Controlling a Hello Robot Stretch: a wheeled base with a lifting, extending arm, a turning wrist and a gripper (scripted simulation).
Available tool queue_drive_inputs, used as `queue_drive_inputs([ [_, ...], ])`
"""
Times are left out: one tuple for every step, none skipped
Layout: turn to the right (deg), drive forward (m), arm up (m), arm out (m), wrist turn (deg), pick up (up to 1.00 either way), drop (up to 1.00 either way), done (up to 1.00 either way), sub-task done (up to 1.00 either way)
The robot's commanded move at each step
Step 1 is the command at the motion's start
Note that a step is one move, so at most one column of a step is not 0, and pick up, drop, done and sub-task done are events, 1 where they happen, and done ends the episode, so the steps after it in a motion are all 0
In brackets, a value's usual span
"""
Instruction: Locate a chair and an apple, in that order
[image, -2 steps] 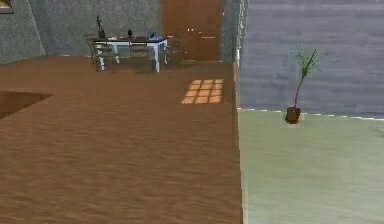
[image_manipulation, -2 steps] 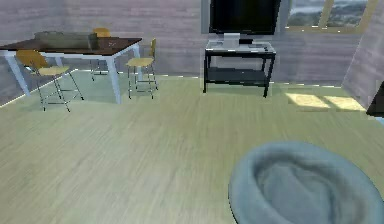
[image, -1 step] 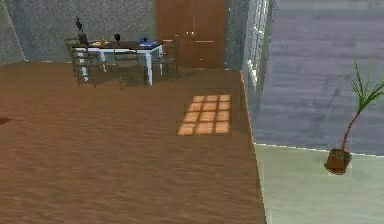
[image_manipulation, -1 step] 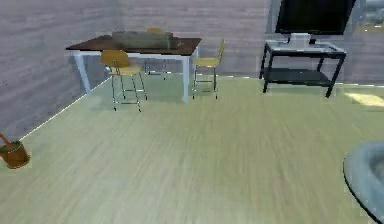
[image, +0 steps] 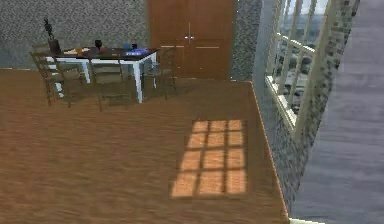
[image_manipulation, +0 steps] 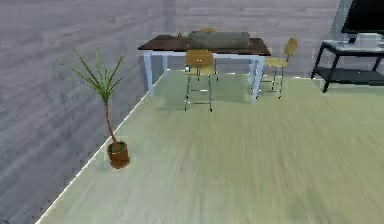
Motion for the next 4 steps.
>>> queue_drive_inputs([
  [0.0,1.0,0.0,0.0,0.0,0.0,0.0,0.0,0.0],
  [0.0,1.0,0.0,0.0,0.0,0.0,0.0,0.0,0.0],
  [0.0,1.0,0.0,0.0,0.0,0.0,0.0,0.0,0.0],
  [-3.0,0.0,0.0,0.0,0.0,0.0,0.0,0.0,0.0],
])
